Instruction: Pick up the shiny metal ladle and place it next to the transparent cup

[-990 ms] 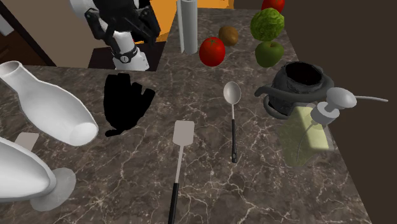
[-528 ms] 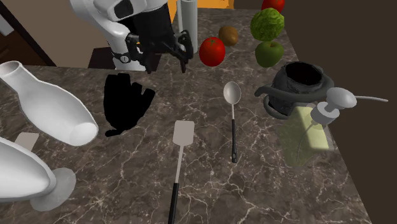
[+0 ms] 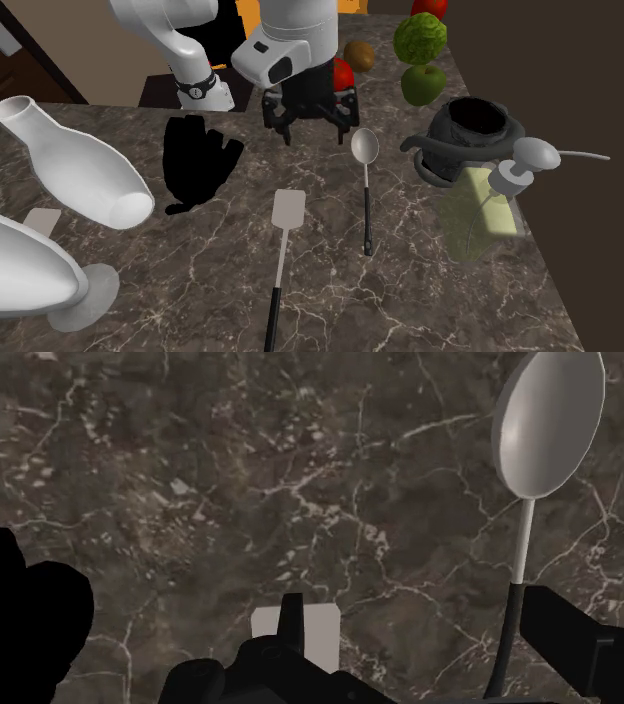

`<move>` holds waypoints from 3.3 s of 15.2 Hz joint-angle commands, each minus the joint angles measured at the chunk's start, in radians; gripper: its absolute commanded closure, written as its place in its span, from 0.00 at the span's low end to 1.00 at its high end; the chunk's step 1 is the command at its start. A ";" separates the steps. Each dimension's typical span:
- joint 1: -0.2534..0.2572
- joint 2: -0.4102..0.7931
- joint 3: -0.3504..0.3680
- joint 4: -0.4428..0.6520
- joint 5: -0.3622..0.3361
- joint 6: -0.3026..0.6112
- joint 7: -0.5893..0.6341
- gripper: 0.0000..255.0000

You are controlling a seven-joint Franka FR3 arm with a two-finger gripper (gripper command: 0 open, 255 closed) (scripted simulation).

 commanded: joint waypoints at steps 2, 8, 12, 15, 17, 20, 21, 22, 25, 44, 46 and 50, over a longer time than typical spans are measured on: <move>0.027 0.119 0.020 0.080 -0.050 0.033 0.073 0.00; 0.104 0.342 0.022 0.281 -0.145 0.042 0.189 0.00; 0.112 0.370 0.015 0.264 -0.158 0.086 0.197 0.00; 0.119 0.393 0.011 0.254 -0.168 0.117 0.204 0.00; 0.120 0.397 0.010 0.252 -0.171 0.123 0.205 0.00; 0.120 0.397 0.010 0.253 -0.171 0.123 0.205 0.00; 0.120 0.397 0.010 0.253 -0.171 0.123 0.205 0.00; 0.120 0.397 0.010 0.253 -0.171 0.123 0.205 0.00; 0.120 0.397 0.010 0.253 -0.171 0.123 0.205 1.00; 0.109 0.331 0.025 0.315 -0.140 -0.001 0.193 1.00; 0.107 0.321 0.027 0.329 -0.135 -0.024 0.191 1.00; 0.106 0.304 0.030 0.361 -0.127 -0.072 0.189 1.00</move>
